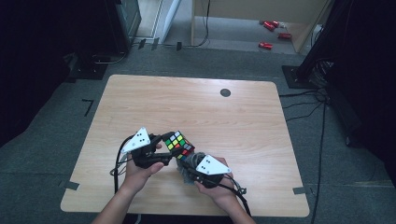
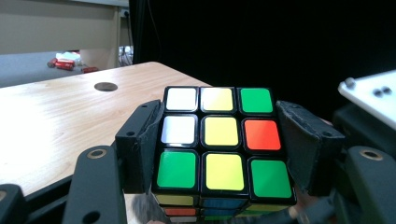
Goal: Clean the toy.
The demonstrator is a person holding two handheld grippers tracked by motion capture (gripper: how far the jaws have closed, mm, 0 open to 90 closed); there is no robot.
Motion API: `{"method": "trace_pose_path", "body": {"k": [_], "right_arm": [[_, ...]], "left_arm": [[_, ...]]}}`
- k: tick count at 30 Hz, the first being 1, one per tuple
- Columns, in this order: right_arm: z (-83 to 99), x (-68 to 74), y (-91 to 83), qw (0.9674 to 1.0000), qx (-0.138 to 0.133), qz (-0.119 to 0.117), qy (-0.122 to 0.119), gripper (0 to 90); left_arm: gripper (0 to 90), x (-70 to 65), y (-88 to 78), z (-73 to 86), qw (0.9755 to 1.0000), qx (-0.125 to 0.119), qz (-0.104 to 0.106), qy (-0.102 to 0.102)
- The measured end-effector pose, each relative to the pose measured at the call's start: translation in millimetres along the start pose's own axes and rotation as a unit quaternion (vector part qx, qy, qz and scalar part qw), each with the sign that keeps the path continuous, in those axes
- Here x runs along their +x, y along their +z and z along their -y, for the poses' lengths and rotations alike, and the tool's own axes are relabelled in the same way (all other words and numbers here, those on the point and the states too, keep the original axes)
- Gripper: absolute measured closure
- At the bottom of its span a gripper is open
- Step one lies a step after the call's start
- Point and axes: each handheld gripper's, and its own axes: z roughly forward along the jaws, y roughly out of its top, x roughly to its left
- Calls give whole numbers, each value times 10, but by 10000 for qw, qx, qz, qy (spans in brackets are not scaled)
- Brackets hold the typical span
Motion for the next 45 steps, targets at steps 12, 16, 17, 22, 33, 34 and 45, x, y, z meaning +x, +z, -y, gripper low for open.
{"method": "trace_pose_path", "body": {"k": [12,16,17,22,33,34,45], "right_arm": [[-19,-133,-66,9995,-125,251,165,652],[-9,-64,-33,9998,-78,140,138,652],[-7,-33,-17,9999,-54,89,114,651],[23,141,73,9990,1,-299,320,646],[-57,321,134,9947,-167,-390,932,640],[-50,297,130,9947,-148,-362,951,639],[61,-102,14,9936,92,274,1096,629]], "left_arm": [[359,-7,5,-1,10000,22,14,47],[358,-2,7,3,10000,19,-7,23],[358,-1,3,2,10000,-7,-17,-21],[358,16,-29,4,9995,-192,-199,-118],[358,-49,51,93,9980,-279,-557,-144],[358,-43,47,90,9979,-300,-557,-155],[358,89,-83,40,9957,-491,-687,-384]]}}
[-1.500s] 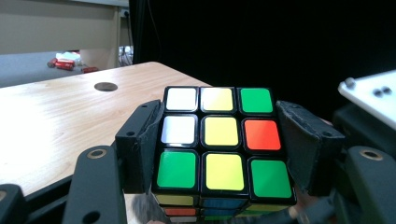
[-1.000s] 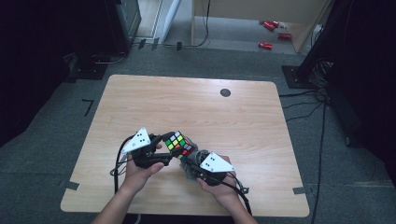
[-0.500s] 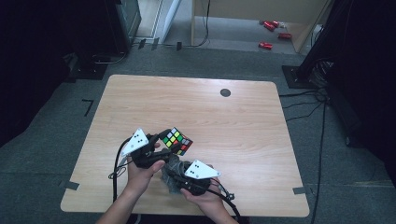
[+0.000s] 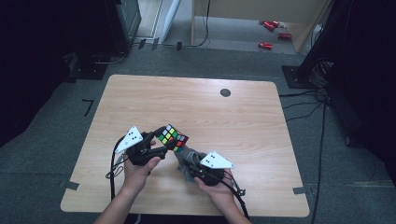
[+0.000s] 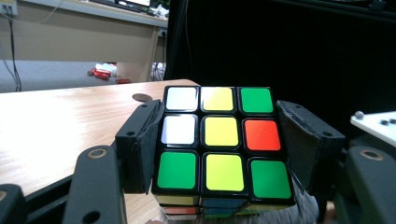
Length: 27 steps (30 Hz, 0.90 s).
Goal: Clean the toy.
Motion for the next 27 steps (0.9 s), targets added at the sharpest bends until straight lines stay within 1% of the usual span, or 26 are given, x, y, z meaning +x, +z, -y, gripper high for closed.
{"method": "trace_pose_path", "body": {"k": [1,3,4,5,7,8,10,12,16,18,22,24,27], "right_arm": [[-5,-55,-18,9999,9,100,25,627],[-15,-192,-60,9994,31,278,207,627],[-16,-266,-83,9989,70,390,251,626],[-15,-337,-106,9982,109,509,296,625],[-6,-473,-154,9964,211,757,323,618],[-1,-536,-180,9951,244,886,376,614],[10,-658,-220,9928,330,993,589,601],[32,-741,-239,9906,444,1135,625,589],[78,-826,-236,9889,582,1190,668,574],[93,-849,-227,9882,641,1209,687,548],[103,-892,-227,9869,740,1248,703,420],[97,-909,-236,9857,727,1345,702,358],[64,-928,-261,9850,674,1438,680,230]], "left_arm": [[358,11,-8,-5,10000,9,-8,19],[358,27,-22,-11,10000,-9,-21,-16],[358,33,-24,-14,10000,-30,-12,-62],[358,41,-26,-16,10000,-17,6,-65],[358,44,-21,-15,10000,15,26,-56],[358,39,-15,-12,10000,32,39,-71],[358,33,1,-3,9999,76,61,-57],[358,23,14,6,9999,114,40,-42],[358,19,30,19,9998,171,44,-20],[358,24,33,22,9998,190,57,-42],[358,33,32,24,9998,203,67,-43],[358,34,32,25,9997,208,78,-48],[358,36,31,24,9997,211,84,-62]]}}
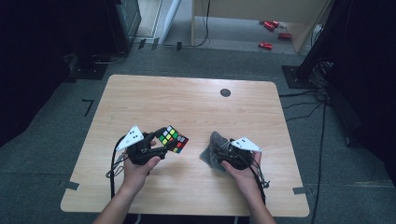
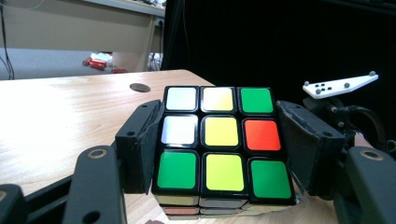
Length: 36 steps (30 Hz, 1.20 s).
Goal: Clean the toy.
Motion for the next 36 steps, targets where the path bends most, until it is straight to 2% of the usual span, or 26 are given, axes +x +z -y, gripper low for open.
{"method": "trace_pose_path", "body": {"k": [2,4,8,14,19,22,24,27,32,36], "right_arm": [[-29,4,-26,9999,-67,52,-62,170],[-64,17,-60,9998,-189,-4,-118,141],[-138,128,-139,9974,-515,-403,-298,139],[-185,413,-194,9889,-851,-964,-741,139],[-169,638,-202,9802,-984,-1277,-1148,139],[-163,740,-204,9757,-1041,-1430,-1292,139],[-155,796,-203,9729,-1075,-1472,-1424,139],[-142,858,-198,9709,-1081,-1468,-1554,139],[-114,917,-168,9691,-1091,-1444,-1676,140],[-81,977,-132,9691,-1042,-1342,-1786,146]], "left_arm": [[358,3,-1,-2,10000,2,-1,-2],[358,7,-1,-3,10000,11,-4,-18],[358,9,2,-12,10000,14,12,-86],[358,-25,48,0,9998,144,109,-106],[358,-62,95,14,9994,268,209,-112],[358,-91,119,14,9990,332,280,-118],[358,-106,138,17,9986,400,343,-111],[358,-126,177,37,9979,512,370,-114],[358,-177,229,58,9969,630,436,-172],[357,-218,257,66,9962,688,499,-200]]}}
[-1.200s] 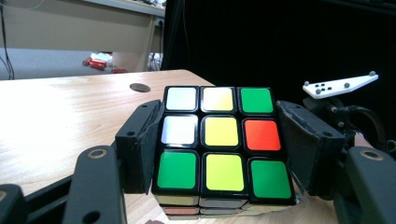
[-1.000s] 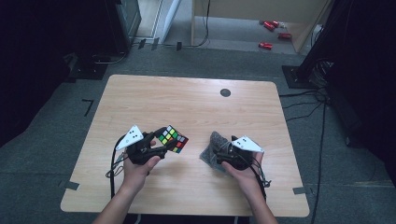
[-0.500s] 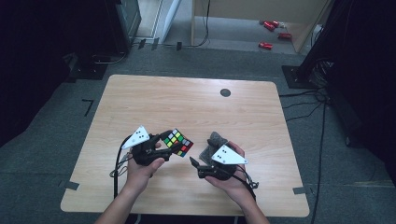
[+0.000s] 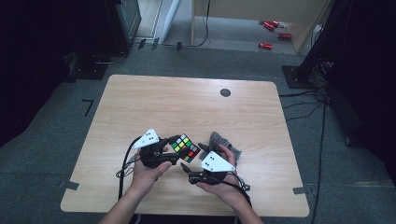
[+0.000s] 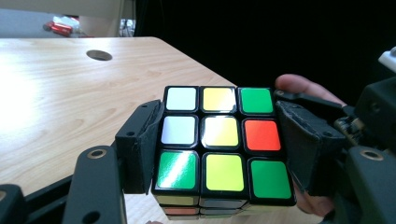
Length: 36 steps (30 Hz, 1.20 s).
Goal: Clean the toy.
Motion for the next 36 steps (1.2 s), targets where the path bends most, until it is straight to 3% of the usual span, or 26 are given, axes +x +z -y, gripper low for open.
{"method": "trace_pose_path", "body": {"k": [7,13,17,25,29,33,36], "right_arm": [[32,33,25,9995,-45,305,-37,297],[40,37,34,9995,22,306,-2,312],[33,57,22,9989,16,430,-187,337],[46,71,31,9987,36,467,-198,330],[30,85,17,9979,0,545,-342,338],[21,50,8,9981,81,539,-280,339],[39,-33,-19,9979,146,625,-129,339]], "left_arm": [[357,-24,29,11,10000,30,-10,40],[358,-26,34,18,10000,52,-58,17],[357,-14,32,15,10000,27,-43,-32],[357,-17,49,25,9999,87,21,-70],[354,4,28,16,9999,-12,125,2],[334,24,-26,-9,9994,-252,124,217],[299,72,-83,-42,9987,-391,220,225]]}}
